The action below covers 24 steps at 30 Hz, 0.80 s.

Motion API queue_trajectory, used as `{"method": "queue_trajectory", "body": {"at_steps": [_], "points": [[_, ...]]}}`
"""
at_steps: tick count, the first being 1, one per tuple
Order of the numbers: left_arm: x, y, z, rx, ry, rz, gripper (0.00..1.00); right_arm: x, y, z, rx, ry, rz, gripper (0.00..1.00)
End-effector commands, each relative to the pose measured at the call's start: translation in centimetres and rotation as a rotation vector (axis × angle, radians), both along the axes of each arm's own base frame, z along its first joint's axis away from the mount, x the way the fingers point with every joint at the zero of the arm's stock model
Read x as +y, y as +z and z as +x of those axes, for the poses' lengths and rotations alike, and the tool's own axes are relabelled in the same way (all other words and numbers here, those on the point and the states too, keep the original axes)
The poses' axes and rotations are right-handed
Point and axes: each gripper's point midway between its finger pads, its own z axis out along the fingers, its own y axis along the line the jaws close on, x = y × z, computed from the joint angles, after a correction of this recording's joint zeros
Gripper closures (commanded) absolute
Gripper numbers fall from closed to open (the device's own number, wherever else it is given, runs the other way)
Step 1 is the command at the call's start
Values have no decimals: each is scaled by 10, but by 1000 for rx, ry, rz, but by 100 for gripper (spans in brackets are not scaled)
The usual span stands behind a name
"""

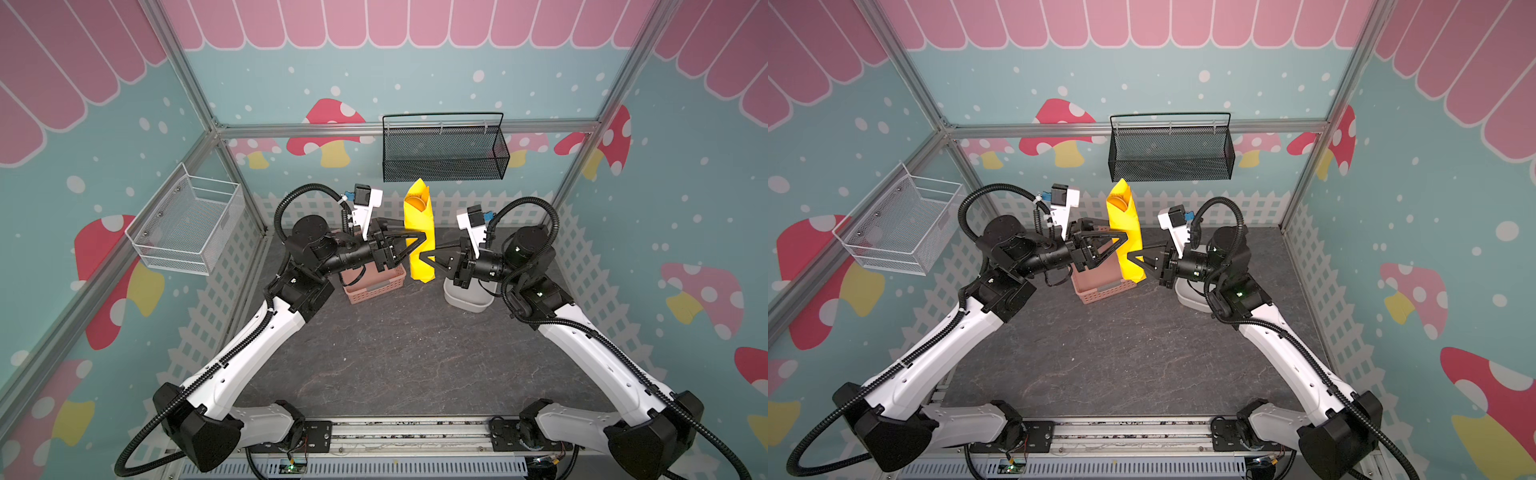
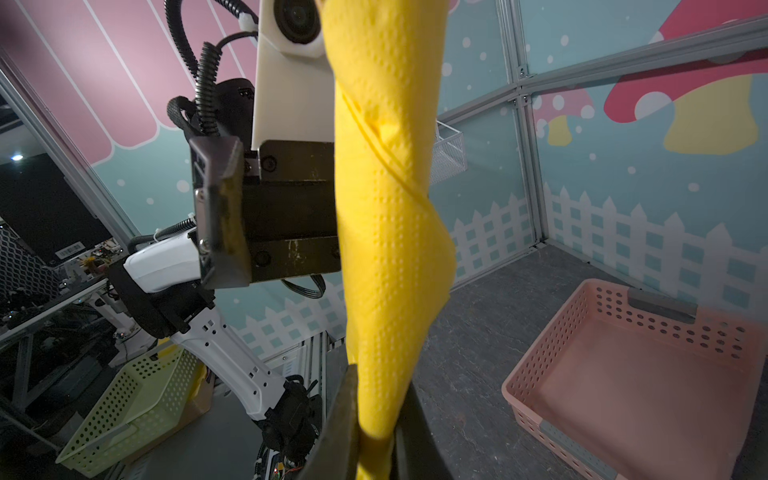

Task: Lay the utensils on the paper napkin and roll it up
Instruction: 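Hold the upright napkin roll with both grippers above the pink basket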

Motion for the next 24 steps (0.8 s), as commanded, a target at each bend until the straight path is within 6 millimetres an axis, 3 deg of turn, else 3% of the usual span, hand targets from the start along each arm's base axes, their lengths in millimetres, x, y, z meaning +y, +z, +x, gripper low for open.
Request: {"method": "queue_trajectory", "body": {"at_steps": [1,6,12,24], "points": [[-2,-2,-2,-4,-30,17,37,-2,12,-11,-64,12,29,100],[-10,3,-9,-12,-103,8,29,-2,19,-23,-90,76,57,100],[-27,10,-30,-43,-241,7,28,0,18,-31,-88,137,73,100],[-31,6,-35,-35,-268,2,51,-3,21,-28,-93,94,81,100]]}}
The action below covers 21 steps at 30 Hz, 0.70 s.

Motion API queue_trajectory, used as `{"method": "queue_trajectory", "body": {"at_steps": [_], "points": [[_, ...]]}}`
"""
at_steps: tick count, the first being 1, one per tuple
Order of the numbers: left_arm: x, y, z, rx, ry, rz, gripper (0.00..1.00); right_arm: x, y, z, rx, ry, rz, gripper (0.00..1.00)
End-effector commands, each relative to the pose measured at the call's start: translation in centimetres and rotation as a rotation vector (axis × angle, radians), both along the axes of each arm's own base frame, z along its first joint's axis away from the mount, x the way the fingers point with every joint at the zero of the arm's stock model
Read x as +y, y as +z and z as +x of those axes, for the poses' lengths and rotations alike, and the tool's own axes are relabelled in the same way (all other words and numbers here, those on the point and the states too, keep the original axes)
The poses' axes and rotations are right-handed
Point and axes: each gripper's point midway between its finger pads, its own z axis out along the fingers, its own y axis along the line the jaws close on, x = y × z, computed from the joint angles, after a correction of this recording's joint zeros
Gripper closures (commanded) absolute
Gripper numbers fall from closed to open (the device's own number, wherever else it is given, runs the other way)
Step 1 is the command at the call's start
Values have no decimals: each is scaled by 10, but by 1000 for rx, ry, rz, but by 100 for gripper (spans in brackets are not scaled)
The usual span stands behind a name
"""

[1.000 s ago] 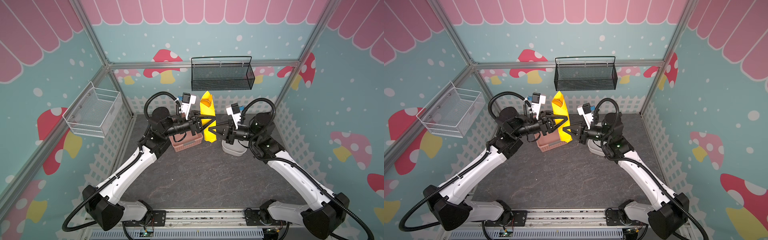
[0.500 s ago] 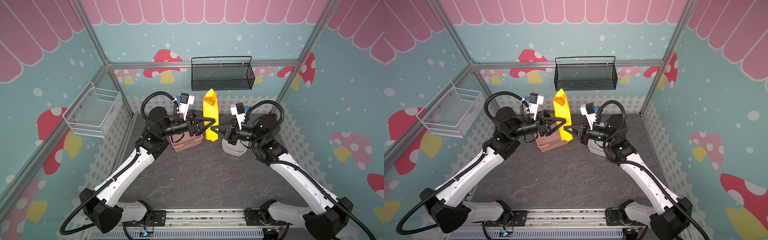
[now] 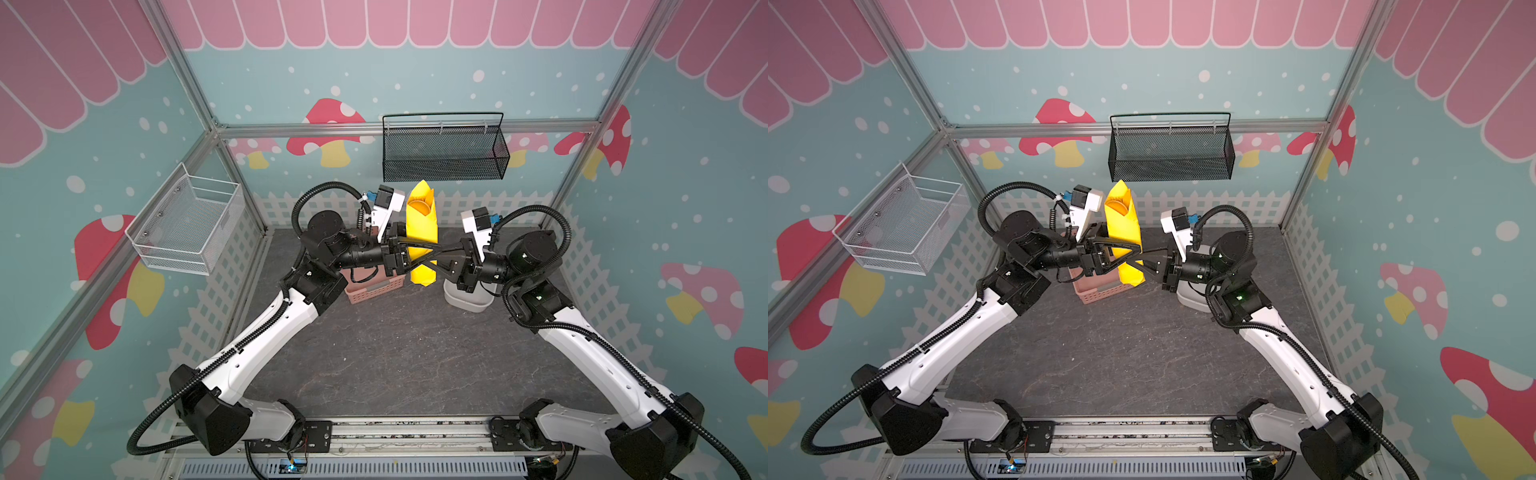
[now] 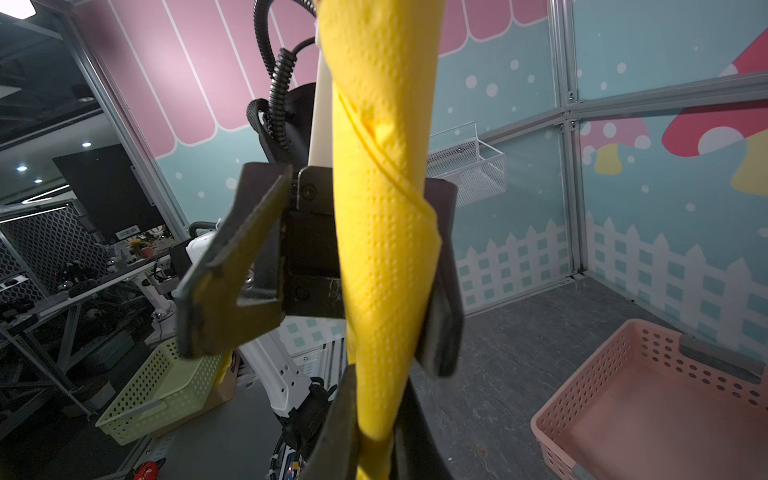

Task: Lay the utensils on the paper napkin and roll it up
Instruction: 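Hold the upright napkin roll with both grippers above the pink basket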

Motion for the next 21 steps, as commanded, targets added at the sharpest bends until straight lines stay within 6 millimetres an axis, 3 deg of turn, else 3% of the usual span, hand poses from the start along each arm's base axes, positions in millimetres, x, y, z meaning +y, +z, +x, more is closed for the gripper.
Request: {"method": "queue_trajectory", "body": {"at_steps": [1,12,15,17,21], "points": [[2,7,-7,-32,-14,-9,53,-3,9,-7,-34,-10,25,100],[8,8,-7,-62,38,-5,73,-3,6,-5,-25,-18,22,100],[10,9,-8,-69,41,-8,73,-4,5,-5,-21,-20,21,100],[10,9,-8,-68,42,-7,66,-3,5,-5,-21,-19,21,100],[12,8,-6,-69,48,-7,67,-3,4,-4,-16,-25,20,100]]}}
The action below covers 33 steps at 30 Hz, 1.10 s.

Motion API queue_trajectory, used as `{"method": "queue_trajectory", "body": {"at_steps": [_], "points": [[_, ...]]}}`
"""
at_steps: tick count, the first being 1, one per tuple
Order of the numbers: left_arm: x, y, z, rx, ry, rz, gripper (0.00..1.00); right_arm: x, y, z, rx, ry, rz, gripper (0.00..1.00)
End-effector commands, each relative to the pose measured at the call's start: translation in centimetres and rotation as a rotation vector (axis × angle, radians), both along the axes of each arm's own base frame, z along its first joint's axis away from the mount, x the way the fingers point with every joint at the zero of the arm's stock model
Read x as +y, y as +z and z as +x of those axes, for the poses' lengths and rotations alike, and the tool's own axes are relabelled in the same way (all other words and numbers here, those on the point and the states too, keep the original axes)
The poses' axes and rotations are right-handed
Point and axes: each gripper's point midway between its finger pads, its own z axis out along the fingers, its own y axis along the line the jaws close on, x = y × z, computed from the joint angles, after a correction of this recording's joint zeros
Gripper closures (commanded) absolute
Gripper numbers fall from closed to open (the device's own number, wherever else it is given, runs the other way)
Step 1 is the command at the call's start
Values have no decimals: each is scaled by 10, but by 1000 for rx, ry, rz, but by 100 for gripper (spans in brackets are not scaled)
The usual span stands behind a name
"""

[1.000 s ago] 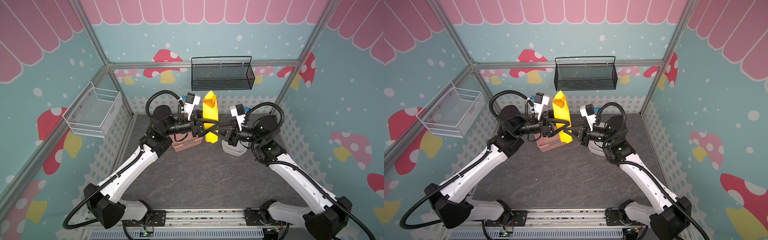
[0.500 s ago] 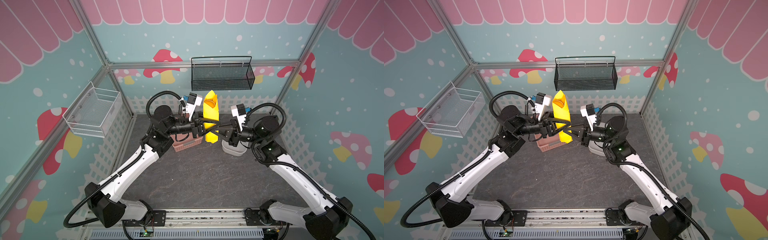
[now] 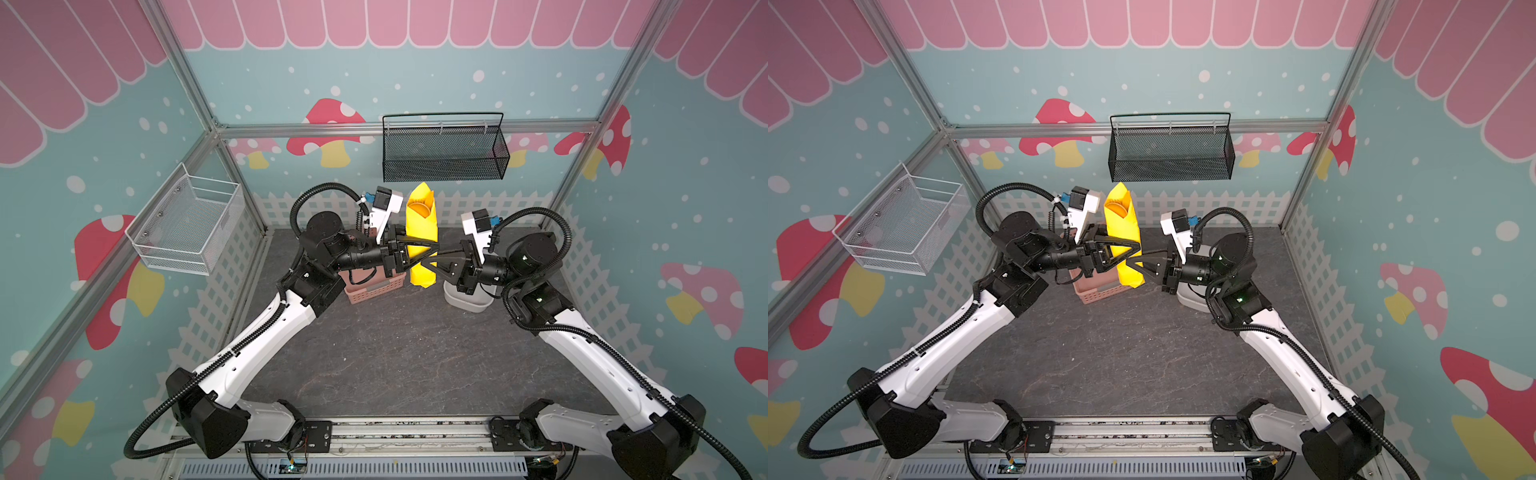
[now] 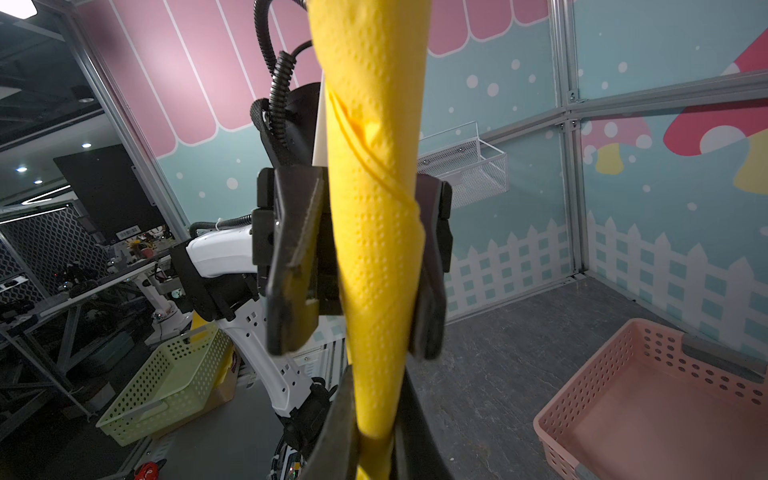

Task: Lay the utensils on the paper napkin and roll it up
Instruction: 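Hold the upright napkin roll with both grippers above the pink basket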

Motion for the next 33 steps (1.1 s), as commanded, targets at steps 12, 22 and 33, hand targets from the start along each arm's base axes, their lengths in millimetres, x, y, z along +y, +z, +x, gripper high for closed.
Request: {"method": "queue_trajectory", "body": {"at_steps": [12,22,33], "points": [[12,12,-7,-52,15,-28,80,-3,3,0,-8,-23,17,100],[13,12,-6,-50,22,-33,93,-4,7,-5,-10,-12,22,96],[11,11,-5,-39,12,-28,93,-9,16,-8,-21,-38,32,66]]}}
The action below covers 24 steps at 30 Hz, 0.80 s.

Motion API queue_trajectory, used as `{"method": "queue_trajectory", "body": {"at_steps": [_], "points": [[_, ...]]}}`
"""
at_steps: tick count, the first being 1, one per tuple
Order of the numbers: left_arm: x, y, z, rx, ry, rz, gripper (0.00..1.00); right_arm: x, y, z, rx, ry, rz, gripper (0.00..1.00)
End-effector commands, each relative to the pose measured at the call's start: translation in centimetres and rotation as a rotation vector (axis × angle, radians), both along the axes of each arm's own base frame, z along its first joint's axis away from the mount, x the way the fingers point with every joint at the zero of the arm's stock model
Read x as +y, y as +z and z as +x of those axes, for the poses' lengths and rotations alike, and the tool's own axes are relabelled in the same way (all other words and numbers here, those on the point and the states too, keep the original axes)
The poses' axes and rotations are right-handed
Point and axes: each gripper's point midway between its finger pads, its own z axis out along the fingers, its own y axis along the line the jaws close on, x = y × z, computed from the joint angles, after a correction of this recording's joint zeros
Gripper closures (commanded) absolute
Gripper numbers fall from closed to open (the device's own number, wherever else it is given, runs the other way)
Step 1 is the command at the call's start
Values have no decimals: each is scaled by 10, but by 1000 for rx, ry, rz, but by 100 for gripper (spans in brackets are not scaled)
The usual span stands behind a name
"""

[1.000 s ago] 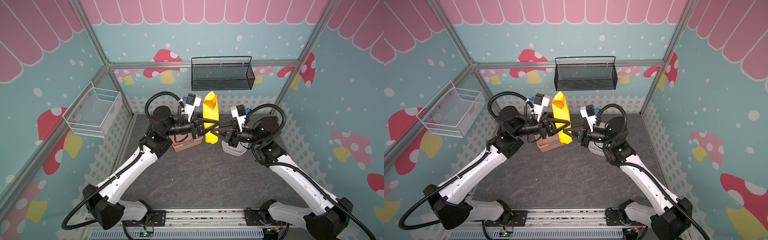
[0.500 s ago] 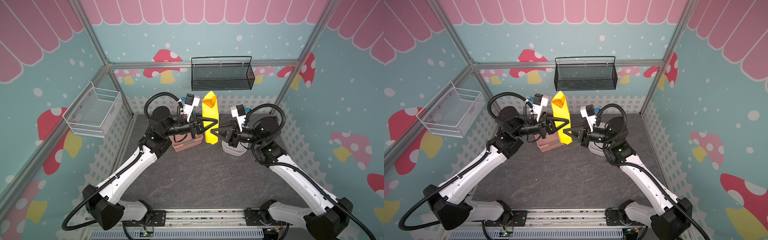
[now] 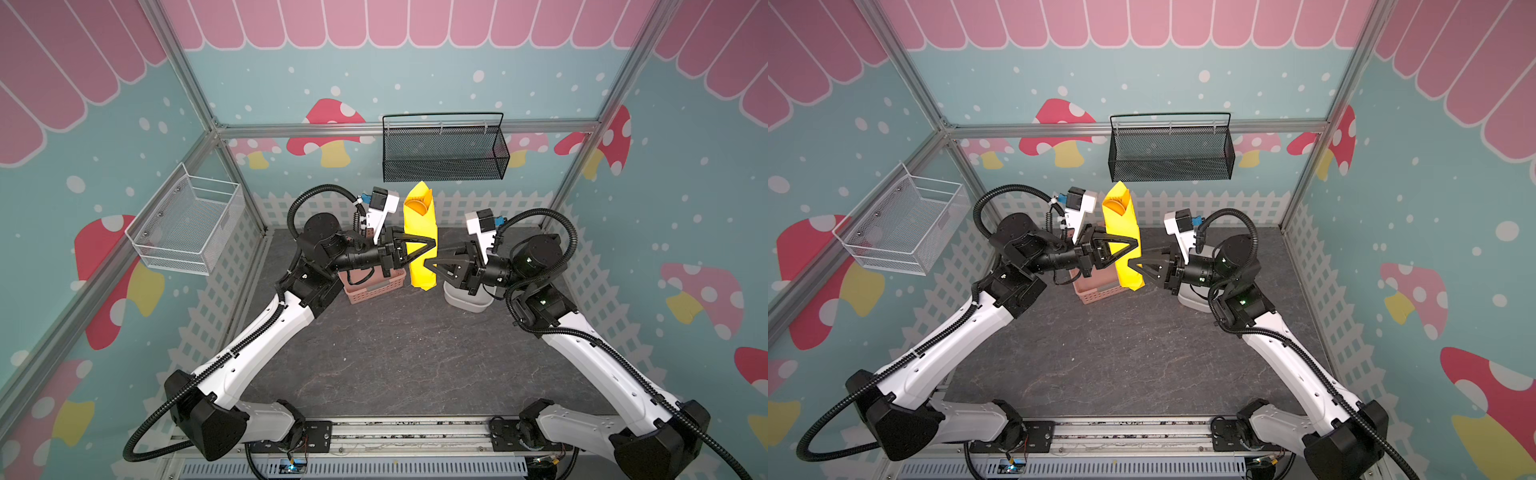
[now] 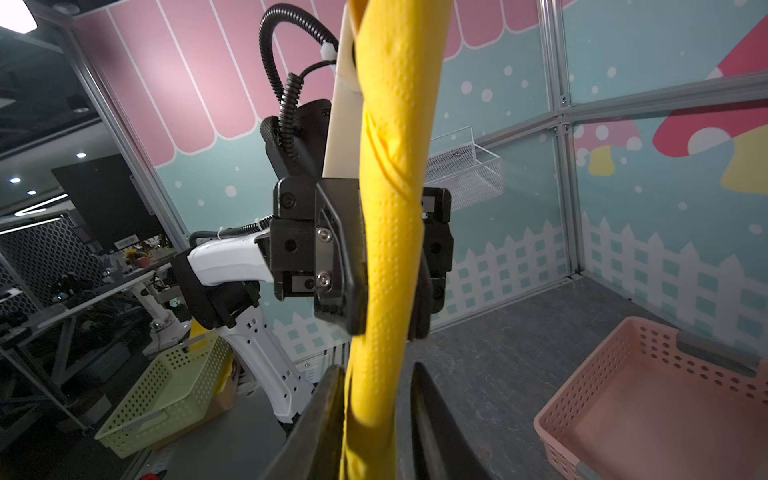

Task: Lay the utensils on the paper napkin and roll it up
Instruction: 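Hold the upright napkin roll with both grippers above the pink basket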

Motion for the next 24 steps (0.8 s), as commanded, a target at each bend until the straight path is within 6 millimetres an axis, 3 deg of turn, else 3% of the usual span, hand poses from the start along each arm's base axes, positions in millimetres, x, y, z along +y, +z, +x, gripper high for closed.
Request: {"method": "queue_trajectory", "body": {"at_steps": [1,15,24], "points": [[6,14,-10,-36,-13,-24,93,-5,13,-4,-40,-27,19,65],[6,13,-10,-27,-14,-26,93,-5,22,4,-49,-66,21,73],[6,13,-8,-24,-3,-26,92,-4,19,5,-40,-61,15,94]]}}
